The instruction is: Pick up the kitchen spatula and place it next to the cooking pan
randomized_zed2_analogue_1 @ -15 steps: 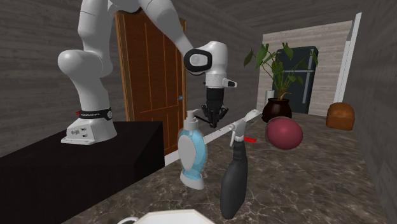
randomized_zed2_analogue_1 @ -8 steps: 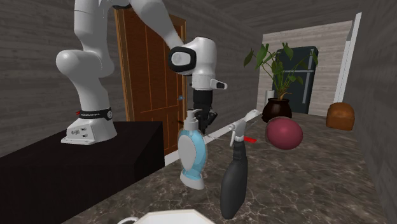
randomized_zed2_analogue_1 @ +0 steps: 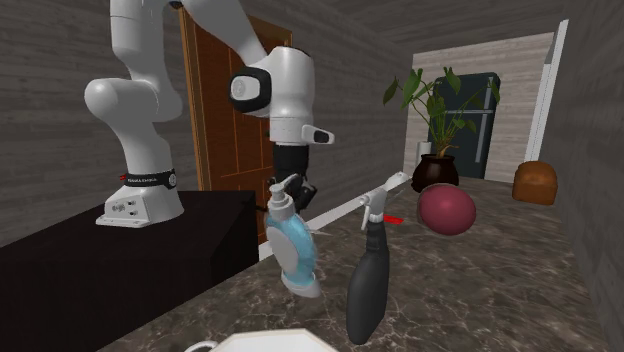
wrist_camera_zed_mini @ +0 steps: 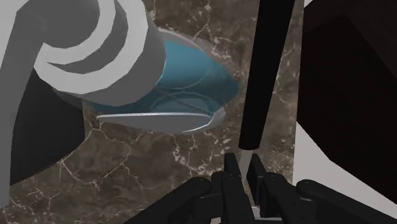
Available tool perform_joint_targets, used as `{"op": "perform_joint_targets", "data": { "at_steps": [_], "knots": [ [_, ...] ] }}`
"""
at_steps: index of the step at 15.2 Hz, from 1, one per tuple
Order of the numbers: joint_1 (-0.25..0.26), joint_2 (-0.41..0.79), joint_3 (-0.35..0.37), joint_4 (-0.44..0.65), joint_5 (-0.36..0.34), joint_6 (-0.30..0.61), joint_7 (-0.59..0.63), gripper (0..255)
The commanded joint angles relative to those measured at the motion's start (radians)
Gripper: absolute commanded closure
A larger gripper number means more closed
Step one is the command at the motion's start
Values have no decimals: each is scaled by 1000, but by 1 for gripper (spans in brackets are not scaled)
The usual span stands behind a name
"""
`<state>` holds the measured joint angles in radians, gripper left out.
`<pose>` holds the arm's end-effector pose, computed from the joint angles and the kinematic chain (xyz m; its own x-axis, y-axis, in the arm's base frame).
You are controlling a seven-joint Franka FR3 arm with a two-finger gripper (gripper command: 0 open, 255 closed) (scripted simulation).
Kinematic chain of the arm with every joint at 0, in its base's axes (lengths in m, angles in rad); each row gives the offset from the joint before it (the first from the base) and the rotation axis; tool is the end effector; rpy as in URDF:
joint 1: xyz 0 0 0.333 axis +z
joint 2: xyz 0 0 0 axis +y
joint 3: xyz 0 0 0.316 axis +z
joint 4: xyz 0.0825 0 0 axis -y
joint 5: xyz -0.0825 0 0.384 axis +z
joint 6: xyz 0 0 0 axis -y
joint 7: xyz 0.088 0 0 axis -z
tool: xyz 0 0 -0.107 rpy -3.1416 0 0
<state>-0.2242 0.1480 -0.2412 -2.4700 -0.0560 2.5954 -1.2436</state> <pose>0.4263 -0.2154 0.2351 0.6745 0.7353 -0.0666 0.7370 -0.6759 0.0007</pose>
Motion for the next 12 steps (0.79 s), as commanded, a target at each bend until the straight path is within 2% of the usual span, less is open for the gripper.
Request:
{"op": "perform_joint_targets", "data": {
  "at_steps": [1,12],
  "knots": [
    [-30,-11,-21,-19,-1,12,-50,255],
    [-218,2,-135,-16,33,36,-382,255]
  ]
}}
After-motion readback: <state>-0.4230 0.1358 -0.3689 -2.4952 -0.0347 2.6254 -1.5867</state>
